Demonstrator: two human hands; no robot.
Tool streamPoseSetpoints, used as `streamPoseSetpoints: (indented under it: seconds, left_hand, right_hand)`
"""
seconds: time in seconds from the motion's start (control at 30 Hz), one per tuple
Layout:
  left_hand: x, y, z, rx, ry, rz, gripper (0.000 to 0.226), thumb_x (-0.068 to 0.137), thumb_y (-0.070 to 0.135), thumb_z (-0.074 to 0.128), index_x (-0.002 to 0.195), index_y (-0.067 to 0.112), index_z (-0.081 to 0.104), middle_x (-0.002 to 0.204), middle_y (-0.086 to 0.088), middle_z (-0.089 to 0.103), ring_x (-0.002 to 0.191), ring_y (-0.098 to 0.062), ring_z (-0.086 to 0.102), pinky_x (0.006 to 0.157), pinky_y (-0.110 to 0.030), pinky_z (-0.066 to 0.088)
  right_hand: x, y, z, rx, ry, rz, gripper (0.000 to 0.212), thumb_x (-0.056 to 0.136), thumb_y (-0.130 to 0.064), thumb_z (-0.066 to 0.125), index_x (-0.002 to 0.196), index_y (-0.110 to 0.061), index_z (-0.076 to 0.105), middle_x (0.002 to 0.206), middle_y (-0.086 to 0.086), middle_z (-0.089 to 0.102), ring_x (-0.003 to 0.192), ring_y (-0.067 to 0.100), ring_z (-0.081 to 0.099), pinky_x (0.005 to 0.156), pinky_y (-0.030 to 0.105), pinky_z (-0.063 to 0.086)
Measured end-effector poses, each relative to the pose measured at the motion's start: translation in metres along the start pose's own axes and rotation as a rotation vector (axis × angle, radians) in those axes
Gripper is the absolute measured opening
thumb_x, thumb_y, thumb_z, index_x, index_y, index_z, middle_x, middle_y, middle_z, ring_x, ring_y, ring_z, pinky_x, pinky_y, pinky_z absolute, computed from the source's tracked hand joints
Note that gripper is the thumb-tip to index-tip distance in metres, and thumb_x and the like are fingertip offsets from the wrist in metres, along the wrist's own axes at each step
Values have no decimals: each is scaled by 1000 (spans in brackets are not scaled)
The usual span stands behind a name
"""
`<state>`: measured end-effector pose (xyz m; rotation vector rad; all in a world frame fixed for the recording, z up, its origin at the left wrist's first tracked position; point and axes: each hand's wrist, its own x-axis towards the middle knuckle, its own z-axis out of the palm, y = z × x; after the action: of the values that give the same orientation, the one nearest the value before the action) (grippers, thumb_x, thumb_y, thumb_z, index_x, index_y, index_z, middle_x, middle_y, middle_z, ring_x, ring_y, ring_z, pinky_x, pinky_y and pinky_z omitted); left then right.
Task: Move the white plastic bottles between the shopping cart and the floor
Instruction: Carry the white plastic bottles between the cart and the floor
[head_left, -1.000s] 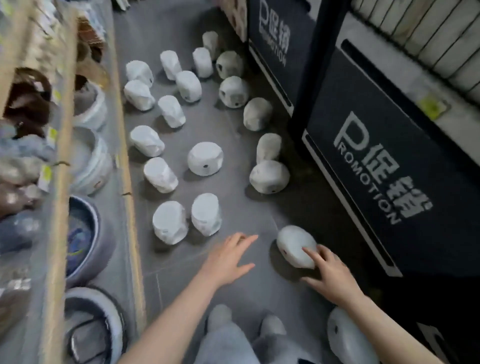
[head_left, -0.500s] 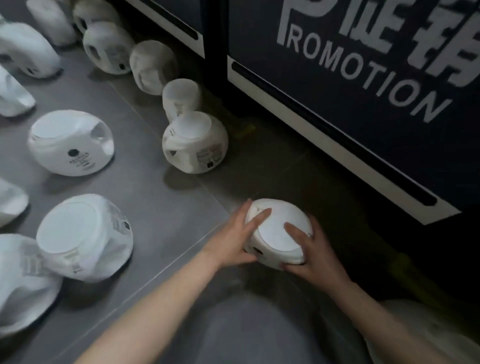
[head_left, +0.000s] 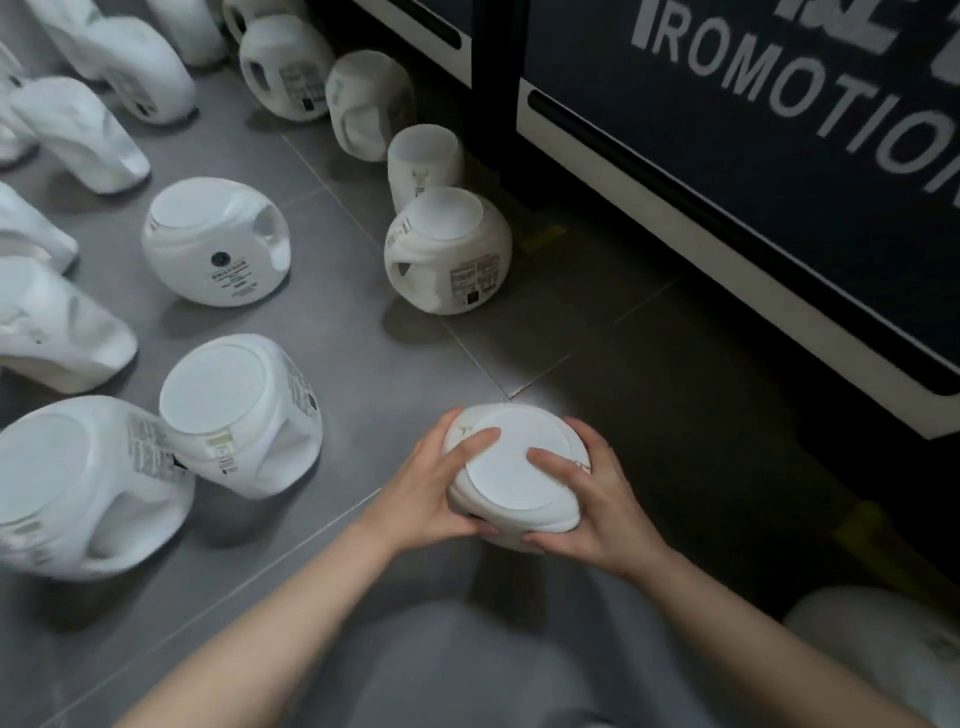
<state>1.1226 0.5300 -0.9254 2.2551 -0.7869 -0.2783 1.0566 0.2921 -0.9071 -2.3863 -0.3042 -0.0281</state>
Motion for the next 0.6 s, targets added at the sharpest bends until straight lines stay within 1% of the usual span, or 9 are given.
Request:
streamPoseSetpoints:
  seconds: [0.07, 0.13, 0.17, 0.27, 0.37, 0.43, 0.5, 0.53, 0.6]
  left_hand:
    - [5, 4, -8, -45, -36, -50, 97, 57, 63, 75, 136, 60, 18, 149, 1, 18, 138, -17, 28, 114, -34, 30]
    - [7, 9, -19, -86, -50, -120, 96, 52, 66, 75, 132, 64, 21, 145, 9, 23, 135, -8, 28, 113, -26, 27]
    - [8, 13, -26, -99, -59, -153, 95, 50, 68, 75, 129, 67, 22, 144, 11, 26, 134, -5, 28, 113, -21, 25]
    - [9, 32, -60, -107, -88, -216, 97, 47, 68, 76, 128, 66, 23, 142, 12, 33, 132, 0, 30, 112, -18, 23]
    - [8, 69, -114, -122, -118, -272, 97, 49, 61, 81, 129, 61, 26, 141, 14, 33, 128, 4, 30, 107, -11, 21]
    - [9, 101, -152, -127, -140, -284, 97, 49, 61, 81, 129, 62, 26, 140, 14, 34, 129, 1, 33, 109, -17, 25]
    - [11, 139, -190, -129, -151, -280, 97, 49, 62, 80, 129, 63, 26, 139, 14, 35, 130, -1, 34, 110, -23, 28]
    - [12, 159, -208, -133, -161, -279, 97, 50, 60, 81, 129, 62, 26, 139, 13, 35, 130, -2, 34, 110, -23, 27]
    - [14, 200, -239, -148, -197, -280, 97, 52, 55, 84, 129, 61, 27, 140, 10, 33, 131, -2, 31, 111, -22, 25]
  right_hand:
    - [7, -2, -6, 23, -1, 27, 74, 63, -65, 70, 128, -39, 47, 144, 8, 28, 133, 19, 30, 107, 31, 31]
    - [17, -8, -13, 71, -18, 59, 72, 61, -67, 70, 125, -43, 49, 140, -6, 29, 128, 6, 31, 105, 26, 32]
    - [23, -13, -18, 99, -27, 76, 73, 59, -67, 71, 124, -45, 49, 138, -11, 29, 126, 3, 33, 105, 25, 33]
    - [40, -38, -37, 179, -53, 121, 71, 55, -66, 73, 121, -48, 51, 133, -14, 34, 124, 2, 38, 106, 28, 37]
    - [54, -81, -73, 241, -91, 153, 70, 54, -65, 74, 118, -53, 49, 133, -14, 34, 125, 3, 38, 107, 28, 36]
    - [61, -115, -105, 285, -114, 173, 70, 53, -64, 74, 117, -54, 48, 132, -17, 34, 124, 1, 37, 106, 27, 35]
    - [65, -150, -142, 323, -130, 184, 69, 53, -62, 75, 117, -53, 48, 130, -26, 31, 122, -6, 35, 105, 23, 34]
    - [66, -167, -162, 341, -132, 196, 69, 53, -61, 75, 116, -54, 48, 130, -29, 29, 122, -8, 34, 105, 22, 32]
    - [61, -200, -204, 376, -127, 234, 67, 54, -59, 76, 114, -56, 47, 130, -28, 29, 125, -4, 34, 106, 22, 31]
